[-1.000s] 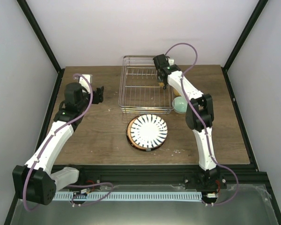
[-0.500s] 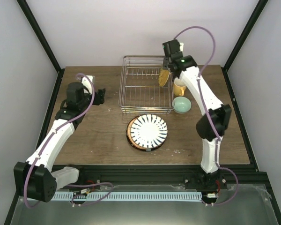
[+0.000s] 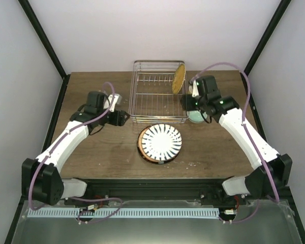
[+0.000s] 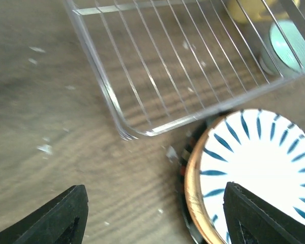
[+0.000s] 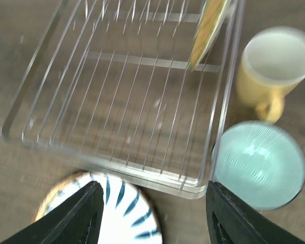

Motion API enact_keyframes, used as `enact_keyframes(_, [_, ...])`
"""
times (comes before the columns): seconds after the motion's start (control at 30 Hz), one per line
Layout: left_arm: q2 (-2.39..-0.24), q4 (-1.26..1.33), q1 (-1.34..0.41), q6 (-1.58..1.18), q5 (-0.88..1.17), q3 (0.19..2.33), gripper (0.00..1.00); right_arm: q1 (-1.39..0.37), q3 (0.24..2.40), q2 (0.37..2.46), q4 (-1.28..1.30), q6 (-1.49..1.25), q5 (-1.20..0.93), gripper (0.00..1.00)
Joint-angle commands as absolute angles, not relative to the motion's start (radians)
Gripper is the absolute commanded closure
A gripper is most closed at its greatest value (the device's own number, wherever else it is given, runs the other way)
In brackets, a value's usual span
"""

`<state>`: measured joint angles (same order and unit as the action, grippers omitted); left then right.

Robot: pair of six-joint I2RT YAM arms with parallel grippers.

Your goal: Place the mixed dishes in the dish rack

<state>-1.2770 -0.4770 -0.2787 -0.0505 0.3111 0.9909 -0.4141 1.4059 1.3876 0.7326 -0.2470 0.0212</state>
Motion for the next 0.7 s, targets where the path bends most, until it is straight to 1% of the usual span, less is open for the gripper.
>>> enact_keyframes(0.0, [-1.337, -0.613, -0.337, -0.050, 0.442, 1.034, 0.26, -0.414, 1.243, 1.299, 0.755, -0.286, -0.222, 0.42])
enact_keyframes(0.07, [-1.380, -0.634, -0.346, -0.059, 0.509, 1.043, 0.26, -0.406, 1.153, 1.262, 0.734, -0.299, -0.295, 0.36])
enact_keyframes(0.13, [-1.431, -0.676, -0.356, -0.043, 0.557, 1.066, 0.27, -0.389, 1.075, 1.241, 0.723, -0.310, -0.362, 0.33])
enact_keyframes(0.33, [-1.527, -0.699, -0.399, -0.059, 0.625, 1.092, 0.27, -0.382, 0.932, 1.222, 0.728, -0.349, -0.456, 0.32])
enact_keyframes(0.43, [-1.588, -0.732, -0.430, -0.043, 0.621, 1.130, 0.27, -0.383, 0.907, 1.220, 0.713, -0.363, -0.451, 0.33])
enact_keyframes(0.5, [-1.627, -0.752, -0.455, -0.031, 0.614, 1.155, 0.30, -0.382, 0.903, 1.231, 0.703, -0.365, -0.448, 0.37])
enact_keyframes(0.6, [-1.667, -0.760, -0.484, -0.020, 0.603, 1.172, 0.32, -0.383, 0.898, 1.260, 0.693, -0.358, -0.458, 0.51])
enact_keyframes(0.67, [-1.689, -0.762, -0.492, -0.019, 0.600, 1.176, 0.33, -0.382, 0.894, 1.277, 0.683, -0.354, -0.458, 0.53])
